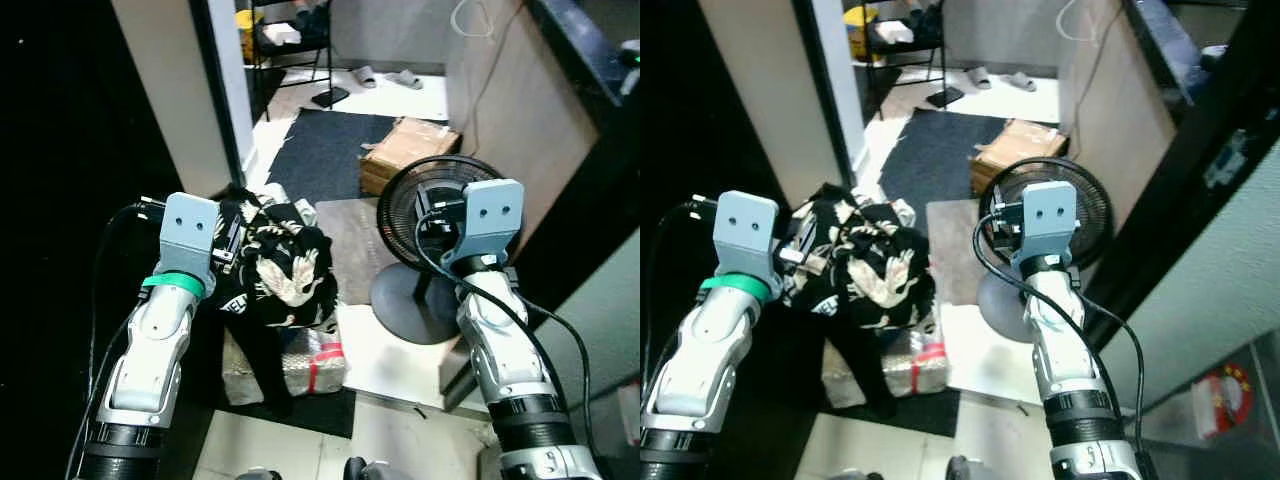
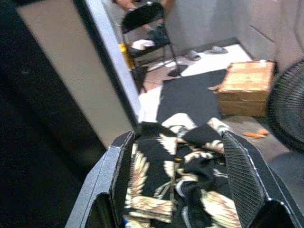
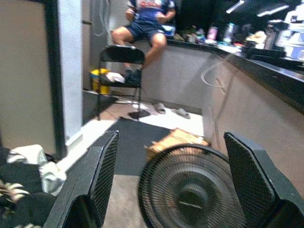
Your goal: Clothes washing
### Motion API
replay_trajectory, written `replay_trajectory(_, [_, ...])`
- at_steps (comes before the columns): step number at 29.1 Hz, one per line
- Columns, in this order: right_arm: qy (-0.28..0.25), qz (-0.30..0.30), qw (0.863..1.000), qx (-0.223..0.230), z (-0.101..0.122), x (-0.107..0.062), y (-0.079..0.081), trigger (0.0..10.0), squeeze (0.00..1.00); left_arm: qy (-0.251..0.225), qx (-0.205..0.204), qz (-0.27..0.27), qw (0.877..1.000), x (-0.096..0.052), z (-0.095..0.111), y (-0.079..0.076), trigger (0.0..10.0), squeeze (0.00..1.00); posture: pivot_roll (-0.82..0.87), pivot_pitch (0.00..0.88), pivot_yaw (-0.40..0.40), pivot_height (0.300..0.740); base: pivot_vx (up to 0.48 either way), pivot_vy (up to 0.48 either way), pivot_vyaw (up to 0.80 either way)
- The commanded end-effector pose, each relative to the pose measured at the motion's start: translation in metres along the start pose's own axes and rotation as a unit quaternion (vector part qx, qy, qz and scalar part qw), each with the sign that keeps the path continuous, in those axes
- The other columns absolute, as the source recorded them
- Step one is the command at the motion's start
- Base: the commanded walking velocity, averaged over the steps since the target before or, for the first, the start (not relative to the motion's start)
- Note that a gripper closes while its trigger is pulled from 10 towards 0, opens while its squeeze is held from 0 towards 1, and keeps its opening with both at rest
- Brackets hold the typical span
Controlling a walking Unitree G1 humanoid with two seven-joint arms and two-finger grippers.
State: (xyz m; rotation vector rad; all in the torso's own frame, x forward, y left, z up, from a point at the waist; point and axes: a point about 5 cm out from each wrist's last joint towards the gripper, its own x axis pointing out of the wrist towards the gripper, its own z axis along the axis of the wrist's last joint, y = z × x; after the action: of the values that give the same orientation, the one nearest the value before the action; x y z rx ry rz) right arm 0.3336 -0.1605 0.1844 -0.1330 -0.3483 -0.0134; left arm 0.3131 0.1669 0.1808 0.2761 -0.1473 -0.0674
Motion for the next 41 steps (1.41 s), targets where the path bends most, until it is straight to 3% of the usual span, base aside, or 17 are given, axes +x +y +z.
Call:
replay_trajectory(1, [0.008,0.004,1.000,0.004,-0.002,-0.001,0.004,10.0,0.00,0.011,0.000,0.008,1.000,-0.004,-0.005,0.003,10.0,0.00,0.02,0.021,0.051,0.740,0.000,0.000,0.00])
replay_trajectory(12, [0.015,0.016,1.000,0.006,-0.005,0.001,0.011,10.0,0.00,0.000,-0.027,0.004,1.000,0.000,-0.001,-0.001,10.0,0.00,0.02,0.017,0.053,0.740,0.000,0.000,0.00])
replay_trajectory(21, [0.018,0.038,0.999,0.005,-0.006,0.001,0.025,10.0,0.00,0.001,-0.023,0.005,1.000,0.003,-0.001,-0.003,10.0,0.00,0.02,0.011,0.048,0.740,0.000,0.000,0.16])
replay_trajectory(26, [0.019,0.038,0.999,0.011,-0.005,0.002,0.026,10.0,0.00,0.002,-0.023,0.005,1.000,0.004,-0.001,-0.003,10.0,0.00,0.02,0.010,0.047,0.740,0.000,0.000,0.79])
replay_trajectory(41, [0.019,0.042,0.999,0.016,-0.006,0.003,0.025,10.0,0.00,-0.005,-0.042,0.003,0.999,0.004,0.000,-0.007,10.0,0.00,0.02,0.000,0.043,0.740,0.000,0.000,0.00])
